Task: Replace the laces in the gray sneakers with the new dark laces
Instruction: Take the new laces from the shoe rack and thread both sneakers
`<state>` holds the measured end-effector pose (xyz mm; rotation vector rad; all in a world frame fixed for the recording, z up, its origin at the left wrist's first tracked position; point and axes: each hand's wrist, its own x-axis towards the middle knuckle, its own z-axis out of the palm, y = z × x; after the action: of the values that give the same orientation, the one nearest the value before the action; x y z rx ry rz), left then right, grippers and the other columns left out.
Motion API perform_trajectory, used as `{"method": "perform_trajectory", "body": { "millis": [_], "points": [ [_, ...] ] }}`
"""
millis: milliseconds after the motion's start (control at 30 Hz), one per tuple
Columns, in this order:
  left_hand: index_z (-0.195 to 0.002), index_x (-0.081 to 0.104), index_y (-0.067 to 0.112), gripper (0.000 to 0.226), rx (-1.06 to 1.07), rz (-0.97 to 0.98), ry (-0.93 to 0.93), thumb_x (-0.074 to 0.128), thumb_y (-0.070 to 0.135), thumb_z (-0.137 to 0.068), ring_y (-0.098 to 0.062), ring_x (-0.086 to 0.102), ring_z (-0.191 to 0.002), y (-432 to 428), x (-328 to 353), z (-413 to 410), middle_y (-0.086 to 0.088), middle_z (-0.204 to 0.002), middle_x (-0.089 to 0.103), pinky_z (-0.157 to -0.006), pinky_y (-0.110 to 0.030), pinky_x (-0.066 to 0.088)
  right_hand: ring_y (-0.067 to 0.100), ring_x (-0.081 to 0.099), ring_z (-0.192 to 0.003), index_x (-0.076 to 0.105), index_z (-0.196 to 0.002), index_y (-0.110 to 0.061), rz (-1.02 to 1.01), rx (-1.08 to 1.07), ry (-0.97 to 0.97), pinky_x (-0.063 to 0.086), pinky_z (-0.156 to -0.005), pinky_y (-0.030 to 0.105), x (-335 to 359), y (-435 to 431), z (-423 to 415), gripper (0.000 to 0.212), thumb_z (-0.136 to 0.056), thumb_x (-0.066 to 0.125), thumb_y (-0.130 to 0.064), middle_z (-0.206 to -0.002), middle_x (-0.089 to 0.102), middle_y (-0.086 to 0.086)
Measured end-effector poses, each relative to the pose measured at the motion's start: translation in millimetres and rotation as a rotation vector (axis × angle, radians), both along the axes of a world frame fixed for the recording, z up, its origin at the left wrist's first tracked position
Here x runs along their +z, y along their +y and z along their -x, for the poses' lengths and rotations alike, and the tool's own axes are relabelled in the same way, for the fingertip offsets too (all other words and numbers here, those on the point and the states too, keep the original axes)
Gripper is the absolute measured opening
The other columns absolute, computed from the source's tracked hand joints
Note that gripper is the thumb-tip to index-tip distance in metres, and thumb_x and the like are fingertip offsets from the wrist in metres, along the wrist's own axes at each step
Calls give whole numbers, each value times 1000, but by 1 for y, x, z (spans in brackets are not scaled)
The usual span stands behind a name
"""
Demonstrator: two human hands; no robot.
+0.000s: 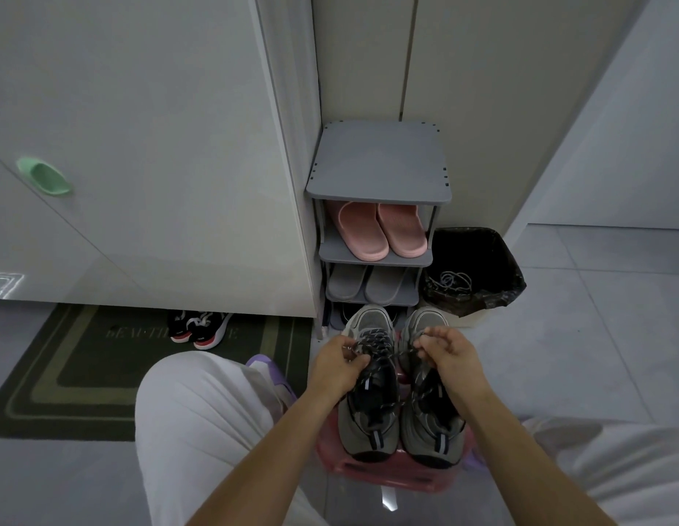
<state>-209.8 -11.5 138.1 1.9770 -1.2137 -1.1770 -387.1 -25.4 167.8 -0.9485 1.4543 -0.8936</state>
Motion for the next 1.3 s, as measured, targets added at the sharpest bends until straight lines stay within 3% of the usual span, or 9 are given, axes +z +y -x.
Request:
{"method": "perform_trajectory", "body": {
  "millis": [67,233,367,667,867,1033,1133,1200,1300],
  "points": [
    [-120,55,8,40,-3,-1,-6,68,21,-85,-18,61,-90,0,0,1,-8,-104,64,-80,-27,49,15,59,-74,61,-88,-20,0,119,145,52,-82,35,0,-2,-3,8,-87,64,-12,-77,62,-1],
    [-117,56,7,37,4,6,-19,69,19,-84,-16,60,-87,0,-2,2,-5,-97,64,-79,-27,49,26,53,-104,65,-110,-19,426,434,995,43,-88,38,-10,1,-22,41,-74,75,-34,-112,56,3],
    [-113,57,4,32,-7,17,-9,68,13,-84,-16,60,-81,0,0,1,-2,-88,62,-78,-30,50,29,52,-105,72,-93,-19,474,546,1070,39,-86,40,-14,5,-45,20,-77,71,-32,-113,56,2],
    [-112,57,9,27,-10,9,-14,65,17,-87,-8,56,-73,-2,-4,-5,-1,-90,59,-55,-8,41,23,41,-117,63,-110,-16,372,540,1091,31,-96,35,-10,7,-41,27,-91,53,-33,-122,46,0],
    [-104,63,8,22,-13,20,-29,68,19,-86,-4,55,-72,-3,-9,-5,8,-79,58,-59,-8,40,18,42,-118,62,-105,-20,268,536,1120,33,-99,32,1,12,-17,27,-92,47,-38,-119,49,-3],
    [-93,64,12,13,-9,41,-43,69,20,-84,-2,54,-69,-2,-12,-6,10,-75,57,-56,-8,38,15,53,-94,57,-64,-25,106,933,1106,37,-85,33,13,16,-7,38,-76,58,-61,-88,57,-6],
    [-96,68,5,13,-52,52,-50,65,15,-87,-10,58,-78,-4,-12,-9,-2,-84,66,-64,-11,41,9,54,-65,63,-62,-21,23,766,868,40,-68,27,21,9,-2,56,-67,56,-77,-62,55,-8],
    [-98,69,2,15,-74,50,-54,63,12,-88,-12,59,-81,-4,-11,-11,-9,-92,68,-73,-17,44,12,54,-61,50,-56,-20,116,550,910,46,-69,30,22,2,1,53,-82,49,-66,-57,50,-6],
    [-101,67,4,16,-67,68,-26,66,11,-86,-11,60,-82,-2,-9,-12,-3,-89,66,-68,-10,43,19,60,-91,62,-82,-24,209,623,1118,41,-89,33,17,-9,-6,28,-95,44,-40,-89,64,-4]
  ]
}}
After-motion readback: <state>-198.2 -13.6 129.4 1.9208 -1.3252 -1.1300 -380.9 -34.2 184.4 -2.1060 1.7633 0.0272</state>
